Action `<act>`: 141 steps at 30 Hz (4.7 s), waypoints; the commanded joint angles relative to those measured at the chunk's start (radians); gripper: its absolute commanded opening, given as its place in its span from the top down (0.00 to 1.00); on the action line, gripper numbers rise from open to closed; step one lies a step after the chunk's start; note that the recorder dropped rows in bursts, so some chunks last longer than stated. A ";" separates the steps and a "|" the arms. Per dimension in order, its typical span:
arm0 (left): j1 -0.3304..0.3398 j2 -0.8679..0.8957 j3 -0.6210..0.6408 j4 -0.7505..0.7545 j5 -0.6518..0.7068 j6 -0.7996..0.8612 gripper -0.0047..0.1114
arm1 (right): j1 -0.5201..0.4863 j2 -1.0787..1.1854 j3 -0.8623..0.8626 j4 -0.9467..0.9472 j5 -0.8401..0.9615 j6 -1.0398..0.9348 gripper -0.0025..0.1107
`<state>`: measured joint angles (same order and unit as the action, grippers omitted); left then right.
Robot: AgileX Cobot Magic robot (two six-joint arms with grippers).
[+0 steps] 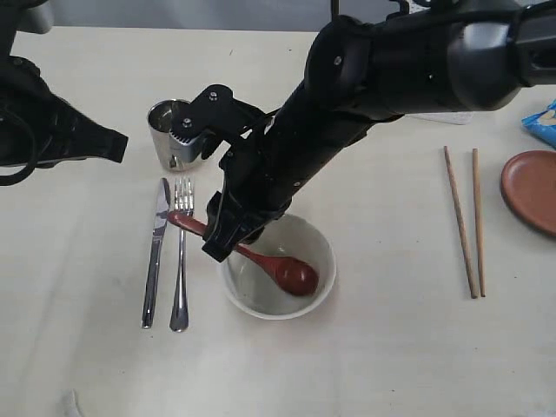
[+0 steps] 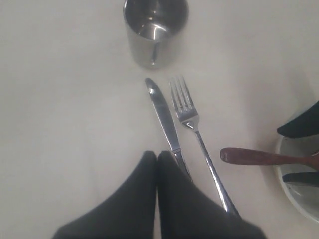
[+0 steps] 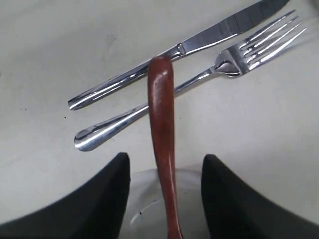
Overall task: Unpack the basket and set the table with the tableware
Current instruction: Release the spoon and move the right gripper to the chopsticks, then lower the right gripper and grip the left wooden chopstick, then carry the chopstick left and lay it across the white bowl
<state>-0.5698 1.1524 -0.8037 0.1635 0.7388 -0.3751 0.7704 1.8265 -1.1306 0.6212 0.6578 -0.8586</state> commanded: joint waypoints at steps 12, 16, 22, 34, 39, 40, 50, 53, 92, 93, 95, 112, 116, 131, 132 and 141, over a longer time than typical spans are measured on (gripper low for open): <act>0.000 -0.007 0.006 -0.014 -0.003 0.001 0.96 | 0.000 -0.267 0.005 -0.523 0.012 0.499 0.70; 0.000 -0.007 0.006 -0.014 0.000 0.001 0.96 | -0.017 -0.328 0.005 -0.887 0.094 0.814 0.97; 0.000 -0.007 0.006 -0.014 0.003 0.001 0.96 | -0.237 -0.330 0.019 -0.937 0.104 0.987 0.98; 0.000 -0.007 0.006 -0.023 0.003 0.001 0.96 | -0.489 -0.087 0.121 -0.799 0.197 1.153 0.98; 0.000 -0.007 0.006 -0.023 0.003 0.001 0.96 | -0.501 -0.020 0.121 -0.836 0.193 1.224 0.98; 0.000 -0.007 0.006 -0.023 0.003 0.001 0.96 | -0.501 -0.017 0.121 -0.836 0.193 1.224 0.98; 0.000 -0.007 0.006 -0.023 0.003 0.001 0.96 | -0.501 0.024 0.121 -0.841 0.133 1.218 0.74; 0.000 -0.007 0.006 -0.022 0.001 0.001 0.96 | -0.501 0.024 0.121 -0.830 0.121 1.220 0.62; 0.000 -0.007 0.006 -0.022 -0.001 0.001 0.96 | -0.617 0.177 0.119 -0.630 0.070 1.034 0.98; 0.000 -0.007 0.006 -0.022 -0.001 0.001 0.96 | -0.617 0.177 0.119 -0.630 0.078 1.026 0.98; 0.000 -0.007 0.006 -0.022 -0.001 0.001 0.96 | -0.617 0.170 0.119 -0.630 0.084 1.022 0.98; 0.000 -0.007 0.006 -0.027 -0.001 0.001 0.96 | -0.270 -0.214 0.119 -0.592 0.168 1.022 0.98; 0.000 -0.007 0.006 -0.042 -0.001 0.008 0.96 | -0.177 -0.217 0.108 -0.542 0.204 1.014 0.98; 0.000 -0.009 0.006 -0.042 -0.004 0.022 0.96 | 0.047 -0.108 -0.069 -0.510 0.317 1.084 0.98; 0.000 -0.011 0.006 -0.042 -0.004 0.022 0.96 | 0.055 -0.096 -0.071 -0.510 0.317 1.092 0.98; 0.000 -0.014 0.006 -0.042 -0.004 0.022 0.96 | 0.070 -0.040 -0.071 -0.488 0.305 1.123 0.98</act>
<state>-0.5698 1.1465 -0.8037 0.1234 0.7388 -0.3553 0.8323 1.7864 -1.1949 0.1212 0.9680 0.2601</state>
